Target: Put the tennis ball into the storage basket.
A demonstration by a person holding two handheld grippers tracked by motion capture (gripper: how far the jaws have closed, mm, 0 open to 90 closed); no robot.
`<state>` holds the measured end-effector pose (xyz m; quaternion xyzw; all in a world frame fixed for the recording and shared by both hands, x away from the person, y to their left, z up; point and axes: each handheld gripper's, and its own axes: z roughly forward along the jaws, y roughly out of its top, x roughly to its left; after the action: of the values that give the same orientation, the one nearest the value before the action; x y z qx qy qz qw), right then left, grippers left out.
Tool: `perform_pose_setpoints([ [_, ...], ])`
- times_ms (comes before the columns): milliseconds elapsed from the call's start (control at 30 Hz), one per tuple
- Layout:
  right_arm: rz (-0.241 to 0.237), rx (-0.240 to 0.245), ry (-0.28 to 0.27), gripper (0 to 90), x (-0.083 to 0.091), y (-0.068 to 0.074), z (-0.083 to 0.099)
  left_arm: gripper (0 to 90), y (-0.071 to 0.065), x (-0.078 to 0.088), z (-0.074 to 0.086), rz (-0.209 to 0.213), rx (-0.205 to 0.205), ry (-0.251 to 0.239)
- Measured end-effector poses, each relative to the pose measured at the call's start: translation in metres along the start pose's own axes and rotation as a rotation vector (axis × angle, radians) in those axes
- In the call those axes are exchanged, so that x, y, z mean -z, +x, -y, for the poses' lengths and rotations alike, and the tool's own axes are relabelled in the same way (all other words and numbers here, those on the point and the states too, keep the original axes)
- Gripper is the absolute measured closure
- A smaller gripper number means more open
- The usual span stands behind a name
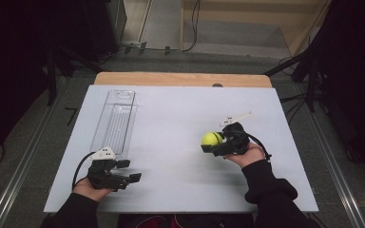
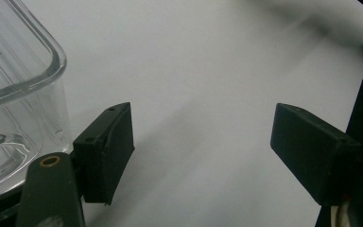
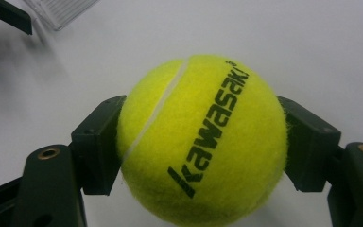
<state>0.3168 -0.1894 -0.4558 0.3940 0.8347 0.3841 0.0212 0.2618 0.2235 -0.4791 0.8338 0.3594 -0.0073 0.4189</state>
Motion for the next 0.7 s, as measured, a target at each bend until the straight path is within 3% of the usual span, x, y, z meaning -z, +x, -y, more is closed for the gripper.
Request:
perform_pose_setpoints([
  [300,-0.037,0.01,0.009,24.2,-0.01,0.011,-0.004,22.5,0.0,0.0,0.0,0.0,-0.003,-0.001],
  [700,-0.043,0.025,0.018,24.2,-0.022,0.019,-0.011,22.6,0.0,0.0,0.0,-0.002,-0.002,-0.003],
])
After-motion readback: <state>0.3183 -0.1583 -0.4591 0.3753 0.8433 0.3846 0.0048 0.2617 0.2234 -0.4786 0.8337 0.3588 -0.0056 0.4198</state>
